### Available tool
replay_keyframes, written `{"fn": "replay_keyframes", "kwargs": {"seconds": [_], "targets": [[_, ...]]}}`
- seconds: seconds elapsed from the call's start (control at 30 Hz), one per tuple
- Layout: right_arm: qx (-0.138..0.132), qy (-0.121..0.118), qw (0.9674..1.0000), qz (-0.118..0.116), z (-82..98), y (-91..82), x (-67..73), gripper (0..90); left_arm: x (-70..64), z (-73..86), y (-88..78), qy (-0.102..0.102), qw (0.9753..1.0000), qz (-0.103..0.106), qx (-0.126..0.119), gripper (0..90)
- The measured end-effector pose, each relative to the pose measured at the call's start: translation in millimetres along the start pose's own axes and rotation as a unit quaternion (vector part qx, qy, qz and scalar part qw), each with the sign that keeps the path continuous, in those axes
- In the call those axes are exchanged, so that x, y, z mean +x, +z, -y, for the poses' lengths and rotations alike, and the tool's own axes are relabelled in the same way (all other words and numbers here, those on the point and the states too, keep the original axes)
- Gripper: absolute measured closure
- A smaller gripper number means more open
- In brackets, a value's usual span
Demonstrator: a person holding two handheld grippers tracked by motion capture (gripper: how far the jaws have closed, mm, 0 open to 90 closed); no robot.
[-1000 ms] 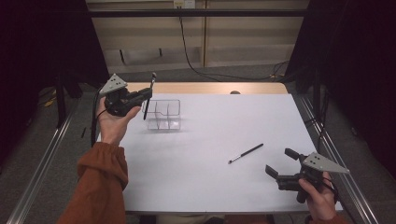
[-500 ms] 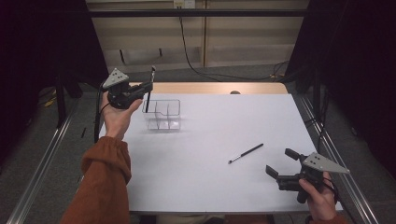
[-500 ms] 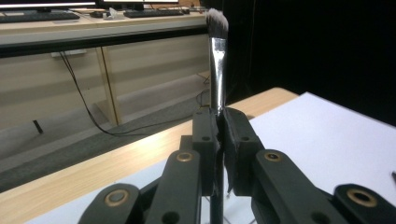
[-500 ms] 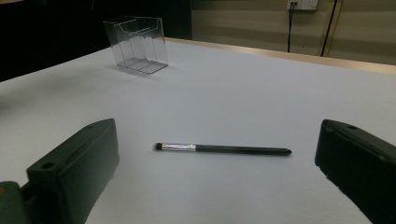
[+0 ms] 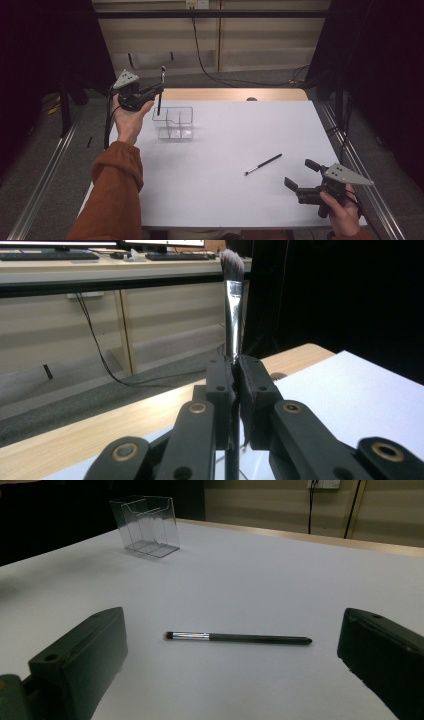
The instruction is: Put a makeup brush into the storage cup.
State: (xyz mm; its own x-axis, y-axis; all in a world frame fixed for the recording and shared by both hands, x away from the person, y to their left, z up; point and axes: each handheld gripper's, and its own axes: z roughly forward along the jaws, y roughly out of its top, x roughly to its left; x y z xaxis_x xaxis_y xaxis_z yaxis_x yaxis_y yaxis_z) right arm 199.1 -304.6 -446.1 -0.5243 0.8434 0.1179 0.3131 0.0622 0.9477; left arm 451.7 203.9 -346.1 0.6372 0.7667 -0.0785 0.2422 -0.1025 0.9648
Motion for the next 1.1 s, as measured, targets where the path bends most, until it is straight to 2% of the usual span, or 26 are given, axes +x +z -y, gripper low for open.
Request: {"fn": "replay_keyframes", "kwargs": {"seconds": [0.13,0.17,0.23,0.5,0.77,0.87,0.93,1.1], "targets": [[0.000,0.000,1.0000,0.001,0.3,-0.8,0.2,0.0,3.9,4.5,5.6,0.000,1.0000,-0.004,0.007,84.1],[0.001,0.001,1.0000,0.001,0.4,-1.2,0.1,0.0,5.2,5.5,6.7,-0.010,0.9999,-0.001,0.005,84.1],[-0.001,0.002,1.0000,0.002,0.6,-1.5,-0.1,0.0,5.9,7.0,9.6,-0.001,1.0000,-0.004,0.009,84.1],[-0.001,0.006,1.0000,0.003,1.3,-2.1,-1.2,0.0,7.1,17.8,20.7,-0.001,0.9997,-0.006,0.024,84.1],[0.000,0.007,1.0000,0.005,1.5,-2.2,-1.3,0.0,7.9,24.6,18.5,-0.004,0.9995,-0.006,0.032,84.1],[-0.001,0.005,1.0000,0.006,1.4,-3.1,-0.7,0.0,9.6,29.2,16.5,-0.010,0.9994,-0.010,0.032,84.1],[-0.001,0.003,1.0000,0.005,1.1,-3.1,0.2,0.0,11.0,32.6,16.0,-0.024,0.9990,-0.015,0.034,84.1],[0.000,-0.001,1.0000,0.004,0.8,-3.2,1.1,0.0,14.4,39.2,13.4,-0.024,0.9988,-0.020,0.038,84.1]]}}
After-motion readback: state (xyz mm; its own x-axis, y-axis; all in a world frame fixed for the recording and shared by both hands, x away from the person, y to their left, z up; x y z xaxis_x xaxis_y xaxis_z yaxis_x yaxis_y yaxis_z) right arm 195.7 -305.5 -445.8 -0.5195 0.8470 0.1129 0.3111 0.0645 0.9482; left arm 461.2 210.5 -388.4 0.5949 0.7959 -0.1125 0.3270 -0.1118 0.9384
